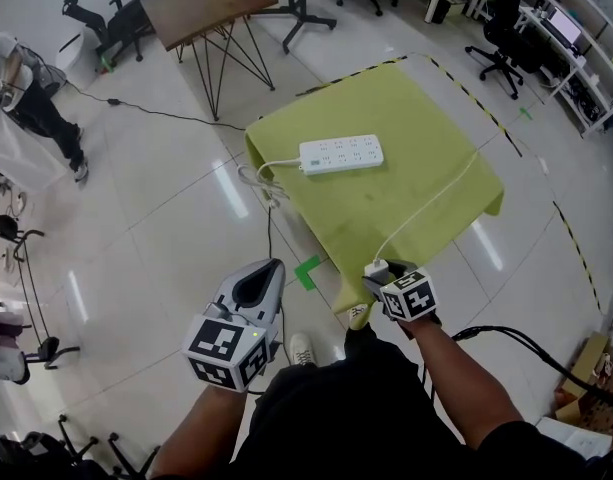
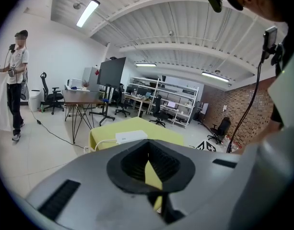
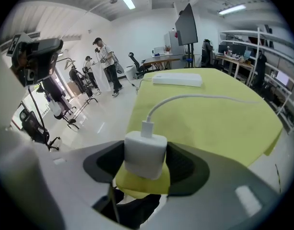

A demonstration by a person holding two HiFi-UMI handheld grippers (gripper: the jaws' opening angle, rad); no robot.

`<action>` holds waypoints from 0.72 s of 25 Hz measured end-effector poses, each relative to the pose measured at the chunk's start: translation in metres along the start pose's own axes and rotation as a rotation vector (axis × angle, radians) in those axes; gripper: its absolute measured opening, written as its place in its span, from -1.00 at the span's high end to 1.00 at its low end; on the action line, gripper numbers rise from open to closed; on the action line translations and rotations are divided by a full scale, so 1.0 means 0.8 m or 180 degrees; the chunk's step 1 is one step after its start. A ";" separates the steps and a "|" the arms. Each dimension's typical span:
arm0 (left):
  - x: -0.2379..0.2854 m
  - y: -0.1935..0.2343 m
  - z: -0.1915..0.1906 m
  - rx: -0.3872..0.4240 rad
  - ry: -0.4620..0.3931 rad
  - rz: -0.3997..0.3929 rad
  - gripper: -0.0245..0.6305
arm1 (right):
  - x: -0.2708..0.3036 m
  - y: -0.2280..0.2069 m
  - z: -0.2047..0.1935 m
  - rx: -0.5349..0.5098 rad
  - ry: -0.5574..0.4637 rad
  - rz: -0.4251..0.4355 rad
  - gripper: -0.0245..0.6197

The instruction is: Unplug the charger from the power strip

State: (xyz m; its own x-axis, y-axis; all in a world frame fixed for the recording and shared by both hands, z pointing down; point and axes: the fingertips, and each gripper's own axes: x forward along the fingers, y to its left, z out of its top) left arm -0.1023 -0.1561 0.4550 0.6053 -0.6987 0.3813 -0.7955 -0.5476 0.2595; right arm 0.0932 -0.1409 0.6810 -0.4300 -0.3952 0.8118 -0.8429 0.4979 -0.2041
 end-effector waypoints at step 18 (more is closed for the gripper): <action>-0.043 -0.003 0.003 0.0010 -0.0107 -0.0080 0.91 | -0.098 0.017 0.061 0.0373 -0.0923 -0.0114 0.32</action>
State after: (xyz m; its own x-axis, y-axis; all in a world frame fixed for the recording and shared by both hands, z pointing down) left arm -0.1214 -0.1319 0.4391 0.6258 -0.6997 0.3446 -0.7799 -0.5666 0.2658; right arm 0.0995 -0.1408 0.5877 -0.4596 -0.6228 0.6332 -0.8834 0.3942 -0.2535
